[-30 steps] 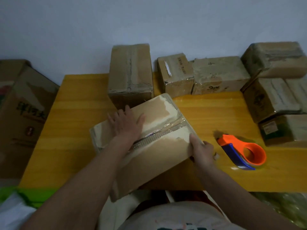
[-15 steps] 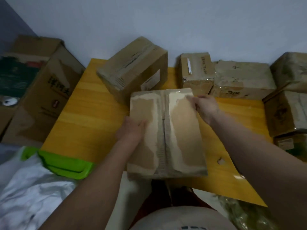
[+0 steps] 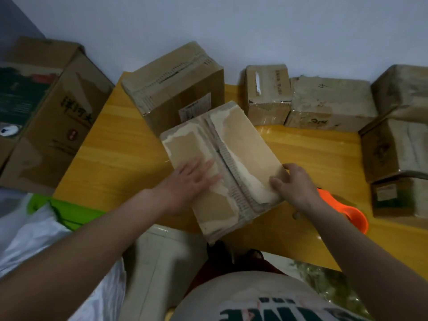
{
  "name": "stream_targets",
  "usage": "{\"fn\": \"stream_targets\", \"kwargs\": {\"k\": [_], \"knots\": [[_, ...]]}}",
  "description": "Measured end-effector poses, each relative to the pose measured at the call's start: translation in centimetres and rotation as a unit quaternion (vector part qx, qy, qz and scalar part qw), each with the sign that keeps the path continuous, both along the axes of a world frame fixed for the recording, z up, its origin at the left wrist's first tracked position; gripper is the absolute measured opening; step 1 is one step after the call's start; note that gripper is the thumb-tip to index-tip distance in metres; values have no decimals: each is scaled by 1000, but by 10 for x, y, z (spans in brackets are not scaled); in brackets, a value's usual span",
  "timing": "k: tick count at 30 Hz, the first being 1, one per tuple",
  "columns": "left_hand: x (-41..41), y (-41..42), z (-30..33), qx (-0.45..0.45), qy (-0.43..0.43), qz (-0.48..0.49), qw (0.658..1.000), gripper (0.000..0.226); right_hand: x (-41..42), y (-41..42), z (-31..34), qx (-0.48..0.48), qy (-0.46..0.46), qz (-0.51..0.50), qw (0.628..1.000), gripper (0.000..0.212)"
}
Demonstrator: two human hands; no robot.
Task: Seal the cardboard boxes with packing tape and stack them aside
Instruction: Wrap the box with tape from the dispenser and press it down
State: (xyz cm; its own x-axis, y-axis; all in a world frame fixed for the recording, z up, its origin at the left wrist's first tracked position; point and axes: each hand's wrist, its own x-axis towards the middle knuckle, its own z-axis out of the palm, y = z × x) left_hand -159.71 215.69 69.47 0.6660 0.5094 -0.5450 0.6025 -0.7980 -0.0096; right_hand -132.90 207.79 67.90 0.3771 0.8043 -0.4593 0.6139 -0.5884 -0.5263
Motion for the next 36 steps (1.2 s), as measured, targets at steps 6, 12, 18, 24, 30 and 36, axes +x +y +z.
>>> {"fn": "stream_targets", "kwargs": {"k": [6,12,18,24,30,36], "knots": [[16,-7,-25,78,5,-144,986,126,4,7,2,40,116,-49,991,42],[48,-23,-31,67,-43,-133,988,114,17,51,-6,125,154,-108,974,60],[100,-41,-46,69,-105,9,992,110,-14,68,-18,86,281,-142,945,38],[158,-39,-40,94,-94,114,985,105,8,80,-14,95,323,-140,931,37],[212,-41,-45,115,-56,170,977,103,38,66,2,87,351,-157,919,37],[233,-41,-43,98,-45,199,974,99,48,53,0,98,359,-176,912,31]]}}
